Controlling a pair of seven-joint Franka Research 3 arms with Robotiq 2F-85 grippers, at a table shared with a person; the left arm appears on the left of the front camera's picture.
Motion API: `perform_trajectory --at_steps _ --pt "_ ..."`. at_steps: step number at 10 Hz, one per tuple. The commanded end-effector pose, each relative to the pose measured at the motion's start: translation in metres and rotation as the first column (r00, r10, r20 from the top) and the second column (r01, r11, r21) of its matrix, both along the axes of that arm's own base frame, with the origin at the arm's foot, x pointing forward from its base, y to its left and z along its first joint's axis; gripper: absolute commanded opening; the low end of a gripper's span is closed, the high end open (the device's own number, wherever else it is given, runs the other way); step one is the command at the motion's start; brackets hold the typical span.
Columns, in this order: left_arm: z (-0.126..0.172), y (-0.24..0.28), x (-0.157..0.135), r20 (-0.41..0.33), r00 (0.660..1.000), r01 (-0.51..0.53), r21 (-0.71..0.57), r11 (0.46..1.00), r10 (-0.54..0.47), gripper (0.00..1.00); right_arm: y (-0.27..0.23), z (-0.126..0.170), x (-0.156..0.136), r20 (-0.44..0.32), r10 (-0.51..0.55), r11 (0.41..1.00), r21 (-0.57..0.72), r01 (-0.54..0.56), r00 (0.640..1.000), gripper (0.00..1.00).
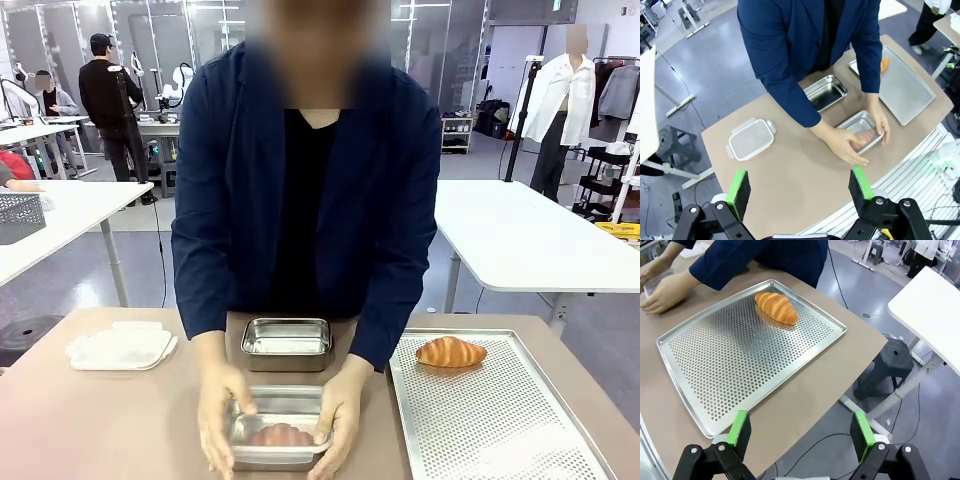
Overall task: Place the bread into the airtight container.
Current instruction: Pick up a Butter Roll and place it into an empty Airtight Container.
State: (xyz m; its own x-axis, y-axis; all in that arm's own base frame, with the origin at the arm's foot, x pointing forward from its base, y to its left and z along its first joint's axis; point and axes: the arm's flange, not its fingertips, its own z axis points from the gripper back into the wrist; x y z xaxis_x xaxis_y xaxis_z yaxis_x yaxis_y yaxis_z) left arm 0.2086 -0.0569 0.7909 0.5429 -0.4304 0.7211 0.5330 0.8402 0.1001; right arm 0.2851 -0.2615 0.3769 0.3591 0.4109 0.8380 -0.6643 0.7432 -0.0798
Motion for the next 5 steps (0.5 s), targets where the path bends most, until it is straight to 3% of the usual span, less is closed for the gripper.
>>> perform_trajectory --at_steps 1,5 --pt "0.0007 0.0001 -0.0003 0.003 1.000 0.006 0.007 1.000 -0.006 1.00 0.0008 0.0012 0.0006 0.003 -0.005 1.000 0.014 0.005 1.000 1.00" --pt "0.0007 0.0001 -0.0003 0.003 1.000 0.006 0.007 1.000 -0.006 1.00 0.0008 0.0012 0.0006 0.003 -0.005 1.000 0.014 0.005 1.000 1.00"
